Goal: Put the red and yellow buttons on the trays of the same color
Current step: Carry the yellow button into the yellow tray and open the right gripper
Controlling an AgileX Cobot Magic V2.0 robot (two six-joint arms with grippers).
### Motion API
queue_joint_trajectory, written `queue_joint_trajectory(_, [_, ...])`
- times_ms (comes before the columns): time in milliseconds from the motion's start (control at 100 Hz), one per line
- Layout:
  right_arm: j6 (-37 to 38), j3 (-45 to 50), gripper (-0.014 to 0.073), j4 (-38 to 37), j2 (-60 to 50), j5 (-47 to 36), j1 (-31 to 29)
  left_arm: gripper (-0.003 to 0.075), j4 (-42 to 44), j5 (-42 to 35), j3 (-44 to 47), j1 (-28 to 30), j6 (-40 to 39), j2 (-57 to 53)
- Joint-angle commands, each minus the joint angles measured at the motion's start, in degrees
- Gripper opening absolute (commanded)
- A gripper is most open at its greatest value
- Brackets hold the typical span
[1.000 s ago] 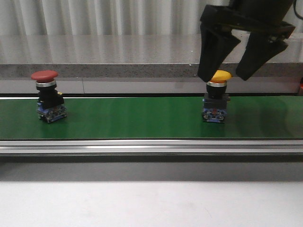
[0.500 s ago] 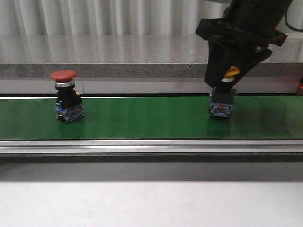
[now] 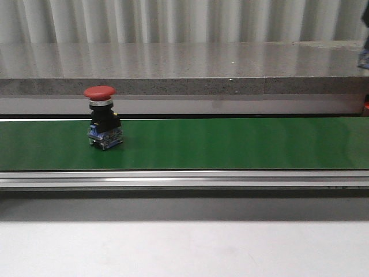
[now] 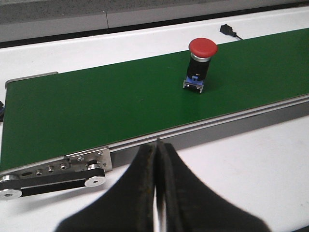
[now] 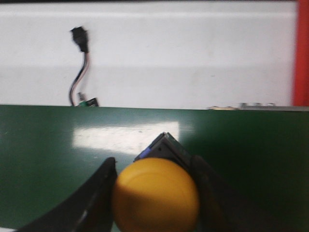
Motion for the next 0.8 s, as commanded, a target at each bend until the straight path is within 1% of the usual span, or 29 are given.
queue_joint_trajectory(0, [0.3,-1.4,0.0112,0.2,-3.0,-1.1,-4.9,-0.002,-1.0,-4.2,-1.4,-0.5,0.1,0.4])
queue_joint_trajectory(190, [1.3,-0.5,0.0112,0.1,-3.0,-0.6,-15.7,-0.002,-1.0,-4.2,-1.4,-0.5,0.1,0.4])
queue_joint_trajectory(470, [4.2,2.4,0.0112,0.1,-1.6,-5.2,-28.3,-0.002,-1.0,-4.2,-1.4,-0.5,0.1,0.4])
queue_joint_trajectory(680, [4.8,2.5,0.0112,0.0,3.4,-6.8,-35.0,-0.002,-1.0,-4.2,-1.4,-0.5,0.1,0.4])
queue_joint_trajectory(790, [4.9,2.5,0.0112,0.0,6.4,-7.2,-36.1,-0.002,-1.0,-4.2,-1.4,-0.5,0.1,0.4])
